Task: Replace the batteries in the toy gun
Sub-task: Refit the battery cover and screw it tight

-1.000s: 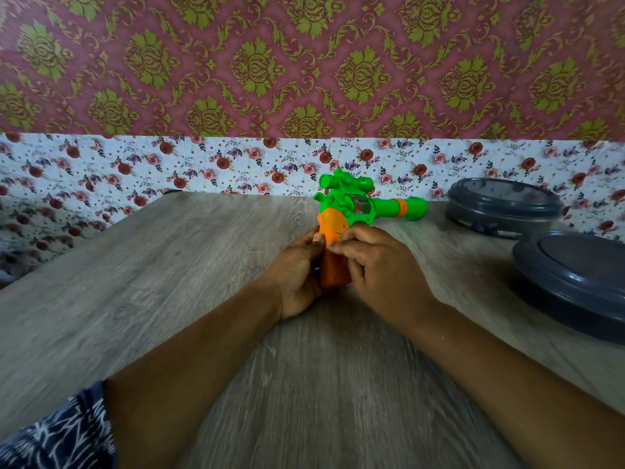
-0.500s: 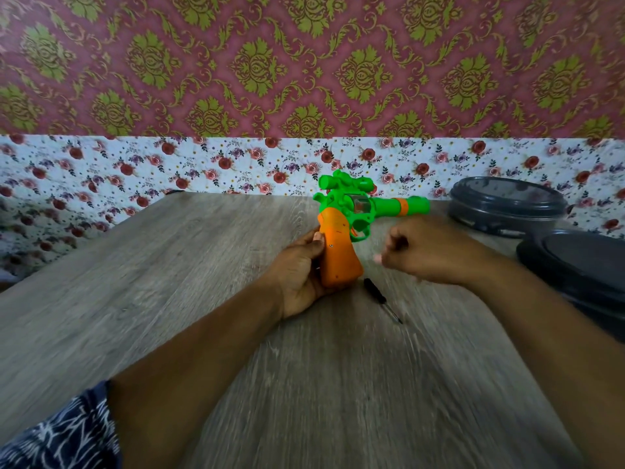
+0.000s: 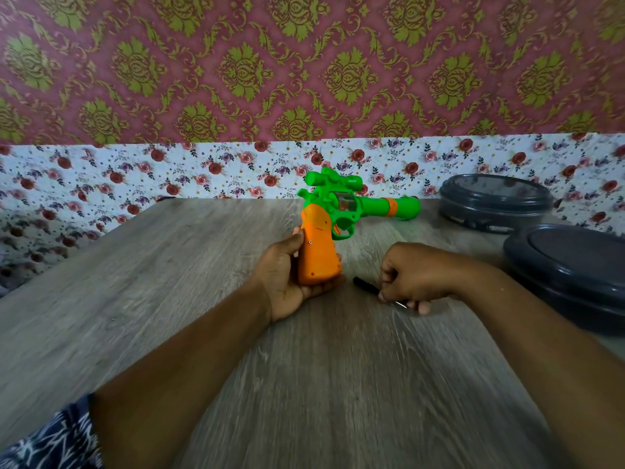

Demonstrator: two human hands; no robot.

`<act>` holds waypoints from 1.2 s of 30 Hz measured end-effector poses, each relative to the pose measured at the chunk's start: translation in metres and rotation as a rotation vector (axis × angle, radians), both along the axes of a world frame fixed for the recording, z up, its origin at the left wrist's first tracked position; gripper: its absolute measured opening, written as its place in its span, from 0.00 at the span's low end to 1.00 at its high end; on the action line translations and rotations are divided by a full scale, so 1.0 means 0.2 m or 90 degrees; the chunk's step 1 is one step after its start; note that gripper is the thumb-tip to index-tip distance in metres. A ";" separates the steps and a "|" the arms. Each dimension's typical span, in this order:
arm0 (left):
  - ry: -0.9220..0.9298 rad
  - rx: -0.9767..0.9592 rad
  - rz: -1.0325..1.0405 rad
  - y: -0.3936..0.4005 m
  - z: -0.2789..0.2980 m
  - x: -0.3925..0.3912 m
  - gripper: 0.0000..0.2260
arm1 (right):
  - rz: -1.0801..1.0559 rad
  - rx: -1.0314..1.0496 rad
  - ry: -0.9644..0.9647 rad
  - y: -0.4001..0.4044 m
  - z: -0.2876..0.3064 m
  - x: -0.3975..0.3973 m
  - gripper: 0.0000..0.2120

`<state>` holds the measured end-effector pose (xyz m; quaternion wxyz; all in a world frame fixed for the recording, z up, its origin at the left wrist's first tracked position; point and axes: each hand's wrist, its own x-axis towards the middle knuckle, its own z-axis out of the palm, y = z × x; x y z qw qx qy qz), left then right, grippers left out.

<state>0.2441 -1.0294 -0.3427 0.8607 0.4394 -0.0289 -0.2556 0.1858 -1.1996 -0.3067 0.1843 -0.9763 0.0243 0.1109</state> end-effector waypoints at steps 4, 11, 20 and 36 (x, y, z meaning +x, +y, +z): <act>-0.008 0.001 -0.003 0.00 -0.01 0.01 0.17 | 0.013 -0.057 -0.047 0.00 0.01 0.00 0.07; -0.007 0.004 0.001 0.00 0.00 0.00 0.12 | 0.030 -0.060 -0.027 0.00 0.02 0.01 0.09; -0.015 0.017 -0.007 0.01 0.00 0.00 0.20 | -0.019 0.209 -0.119 -0.09 0.06 0.01 0.10; -0.068 0.065 -0.006 -0.01 0.00 -0.01 0.13 | 0.037 0.449 -0.486 0.23 -0.01 0.00 0.09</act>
